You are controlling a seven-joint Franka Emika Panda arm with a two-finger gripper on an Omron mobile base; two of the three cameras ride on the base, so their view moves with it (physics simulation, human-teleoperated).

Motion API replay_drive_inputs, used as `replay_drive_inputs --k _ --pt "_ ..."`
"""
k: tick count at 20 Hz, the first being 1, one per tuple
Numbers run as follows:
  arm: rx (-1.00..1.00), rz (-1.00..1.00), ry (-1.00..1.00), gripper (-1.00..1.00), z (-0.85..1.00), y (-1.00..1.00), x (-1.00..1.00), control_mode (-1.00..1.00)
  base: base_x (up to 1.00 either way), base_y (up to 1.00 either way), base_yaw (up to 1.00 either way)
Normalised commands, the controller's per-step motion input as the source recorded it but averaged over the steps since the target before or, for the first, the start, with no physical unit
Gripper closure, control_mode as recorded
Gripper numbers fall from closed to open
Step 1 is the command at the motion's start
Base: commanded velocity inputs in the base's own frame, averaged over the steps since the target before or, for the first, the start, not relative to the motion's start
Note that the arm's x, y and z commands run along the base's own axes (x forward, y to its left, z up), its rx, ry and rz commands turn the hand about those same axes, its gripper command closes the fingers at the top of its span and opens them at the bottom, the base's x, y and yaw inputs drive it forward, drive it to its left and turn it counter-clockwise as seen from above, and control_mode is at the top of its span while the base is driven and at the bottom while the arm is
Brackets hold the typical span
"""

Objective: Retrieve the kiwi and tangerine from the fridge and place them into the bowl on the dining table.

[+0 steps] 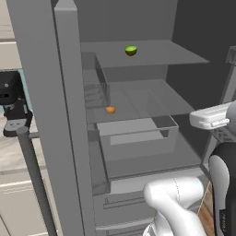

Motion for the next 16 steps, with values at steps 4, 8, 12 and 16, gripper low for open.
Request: replay_drive_inputs --k 4,8,12,16 --pt "0.00 0.00 0.00 -1.00 0.00 0.00 0.00 1.00 0.74 0.10 0.00" --pt "0.00 0.00 0.04 -1.00 0.00 0.03 0.48 -1.00 0.17 0.02 0.00" --pt "0.00 0.00 0.01 -1.00 0.00 0.01 0.56 -1.00 0.00 0.00 0.00" --pt "0.00 0.00 0.00 -1.00 0.00 0.18 0.46 -1.00 0.00 0.00 0.00"
